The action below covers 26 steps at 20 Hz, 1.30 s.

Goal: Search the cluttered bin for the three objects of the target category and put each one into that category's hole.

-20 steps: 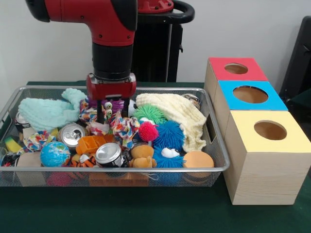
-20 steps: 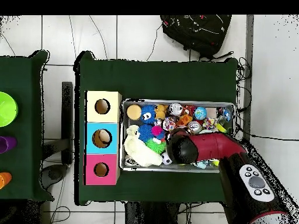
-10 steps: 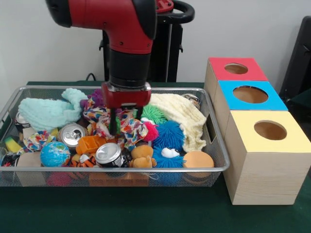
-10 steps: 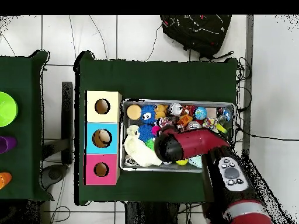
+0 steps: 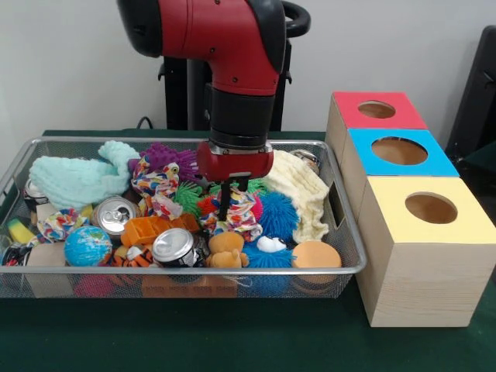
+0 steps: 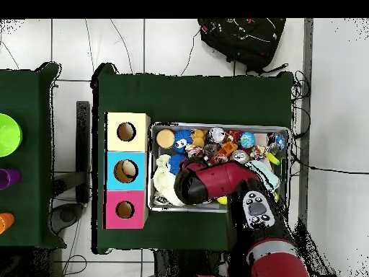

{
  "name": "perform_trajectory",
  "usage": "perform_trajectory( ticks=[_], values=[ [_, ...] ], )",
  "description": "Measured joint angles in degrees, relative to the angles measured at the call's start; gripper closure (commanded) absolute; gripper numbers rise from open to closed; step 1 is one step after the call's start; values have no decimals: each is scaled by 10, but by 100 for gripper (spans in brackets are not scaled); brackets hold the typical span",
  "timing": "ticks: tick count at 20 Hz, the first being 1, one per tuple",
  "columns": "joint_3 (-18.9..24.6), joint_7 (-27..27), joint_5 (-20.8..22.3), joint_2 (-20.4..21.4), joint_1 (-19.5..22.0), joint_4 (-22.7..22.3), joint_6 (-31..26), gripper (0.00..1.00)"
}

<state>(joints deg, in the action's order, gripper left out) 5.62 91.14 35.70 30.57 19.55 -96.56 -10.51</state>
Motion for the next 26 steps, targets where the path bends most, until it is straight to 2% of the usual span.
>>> perform_trajectory(
  ticks=[7,11,13,15,17,18,21,22,26],
  values=[
    [-11,0,-21,1,8,0,0,100],
    [-9,0,-61,22,16,-4,-13,100],
    [-6,0,-83,39,19,-7,-33,100],
    [-5,0,-123,73,18,-10,-87,100],
    [-6,0,-139,89,16,-9,-114,100],
    [-8,0,-157,108,10,-10,-147,100],
    [-12,0,-179,130,-3,-10,-180,100],
    [-17,1,-198,144,-19,-10,-194,100],
    [-27,11,-232,155,-53,-11,-195,100]
  ],
)
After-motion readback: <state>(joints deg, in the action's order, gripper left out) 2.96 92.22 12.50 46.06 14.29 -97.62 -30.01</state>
